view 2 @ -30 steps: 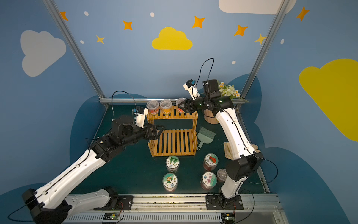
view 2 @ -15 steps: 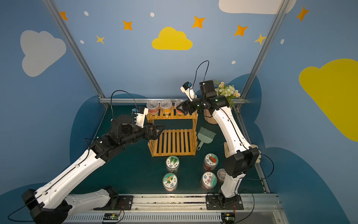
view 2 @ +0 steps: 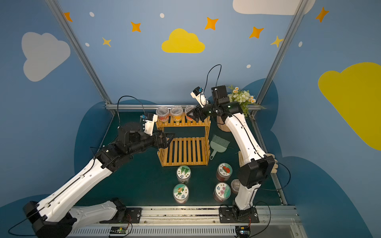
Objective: Place the seed container on the shelf
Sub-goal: Adjust the seed jar on the shelf.
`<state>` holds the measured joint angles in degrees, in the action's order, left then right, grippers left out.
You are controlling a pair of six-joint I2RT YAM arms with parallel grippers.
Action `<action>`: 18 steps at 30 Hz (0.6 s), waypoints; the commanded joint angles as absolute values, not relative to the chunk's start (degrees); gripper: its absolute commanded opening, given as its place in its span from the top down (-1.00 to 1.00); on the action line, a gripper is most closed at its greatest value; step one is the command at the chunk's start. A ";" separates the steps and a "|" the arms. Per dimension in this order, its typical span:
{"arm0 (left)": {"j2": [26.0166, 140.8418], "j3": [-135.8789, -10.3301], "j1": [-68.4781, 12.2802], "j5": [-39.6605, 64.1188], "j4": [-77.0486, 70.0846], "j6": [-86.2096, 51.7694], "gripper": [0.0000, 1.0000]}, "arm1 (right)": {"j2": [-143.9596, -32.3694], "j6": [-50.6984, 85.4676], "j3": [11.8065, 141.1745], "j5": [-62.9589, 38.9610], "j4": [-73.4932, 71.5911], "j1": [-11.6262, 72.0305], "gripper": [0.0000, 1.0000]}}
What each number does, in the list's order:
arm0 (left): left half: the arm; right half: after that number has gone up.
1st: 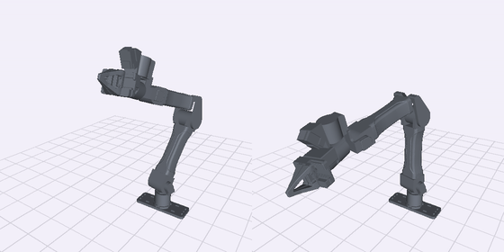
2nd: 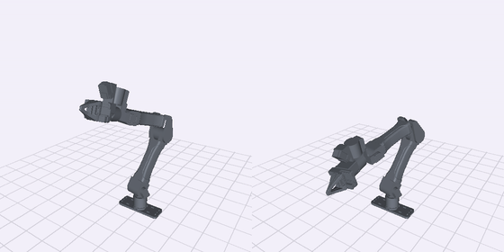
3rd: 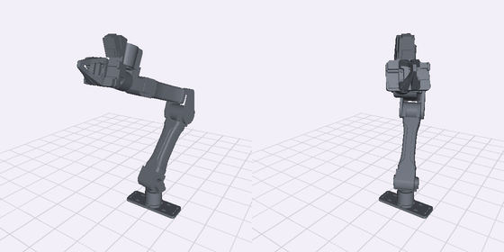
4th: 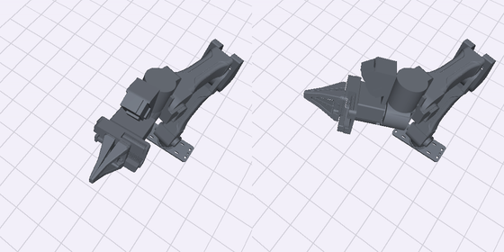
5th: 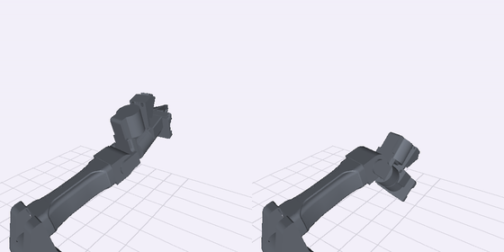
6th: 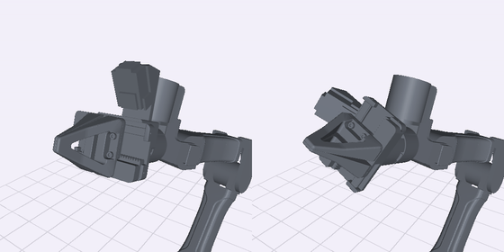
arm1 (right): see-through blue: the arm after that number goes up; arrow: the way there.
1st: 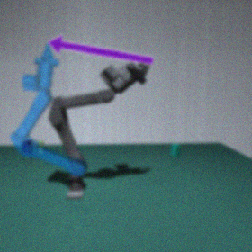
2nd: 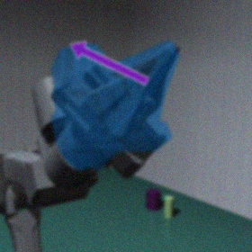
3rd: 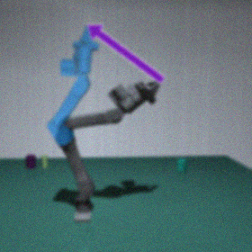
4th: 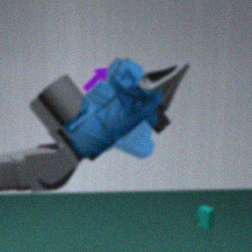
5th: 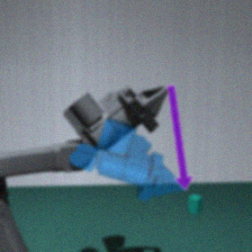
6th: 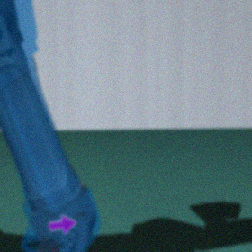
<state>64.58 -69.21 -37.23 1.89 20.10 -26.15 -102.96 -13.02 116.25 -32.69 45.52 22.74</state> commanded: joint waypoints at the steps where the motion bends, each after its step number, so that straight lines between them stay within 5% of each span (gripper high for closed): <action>1: 63.28 -69.02 -36.95 2.10 19.20 -25.83 -1.00 | -103.62 -13.78 117.08 -34.30 44.60 23.25 -0.50; 18: 63.10 -67.86 -36.72 2.64 18.47 -26.48 -1.00 | -103.71 -14.79 116.70 -29.76 44.74 23.86 -0.63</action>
